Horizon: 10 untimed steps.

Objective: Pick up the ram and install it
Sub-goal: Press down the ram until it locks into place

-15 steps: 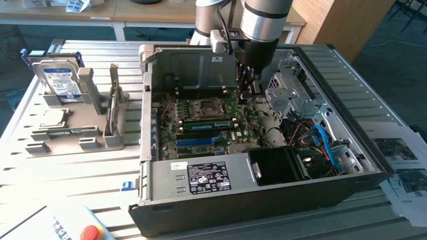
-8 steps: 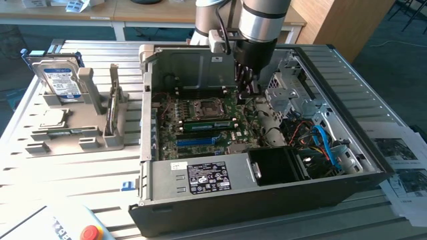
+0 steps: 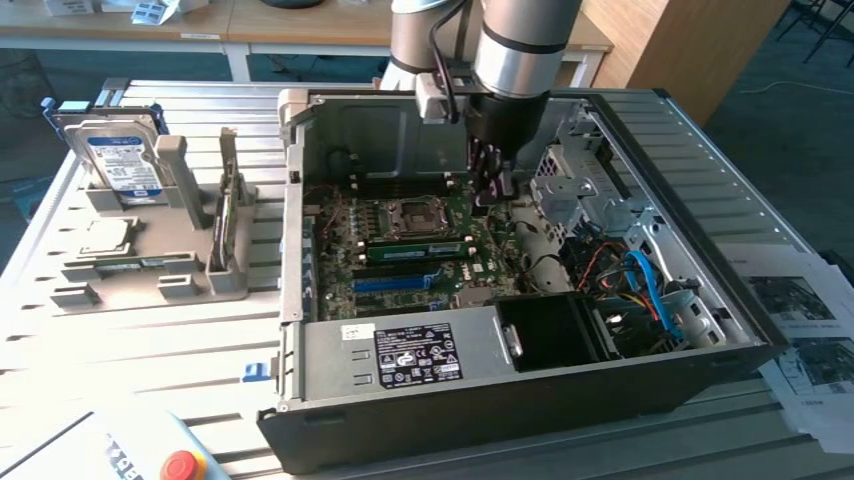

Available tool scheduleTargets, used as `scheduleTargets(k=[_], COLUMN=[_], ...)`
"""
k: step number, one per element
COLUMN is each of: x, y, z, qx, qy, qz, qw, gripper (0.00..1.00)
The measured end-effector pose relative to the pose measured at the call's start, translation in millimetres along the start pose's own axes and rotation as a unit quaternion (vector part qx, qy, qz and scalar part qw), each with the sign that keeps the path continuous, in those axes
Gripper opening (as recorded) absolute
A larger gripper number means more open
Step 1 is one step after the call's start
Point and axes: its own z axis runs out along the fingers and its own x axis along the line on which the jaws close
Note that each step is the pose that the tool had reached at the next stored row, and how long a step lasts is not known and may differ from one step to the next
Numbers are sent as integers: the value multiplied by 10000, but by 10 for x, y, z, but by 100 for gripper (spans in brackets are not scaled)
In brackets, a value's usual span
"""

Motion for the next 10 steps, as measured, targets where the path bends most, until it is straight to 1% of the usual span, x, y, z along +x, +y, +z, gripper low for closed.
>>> scheduleTargets(k=[2,8,9,10], x=[0,0,2,2], y=[0,0,-1,-4], z=[23,24,25,26], qx=[-1,-2,-4,-15], qy=[-1,-1,-5,-8], qz=[0,0,0,-1], qw=[10000,10000,10000,10000], gripper=[10,10,10,10])
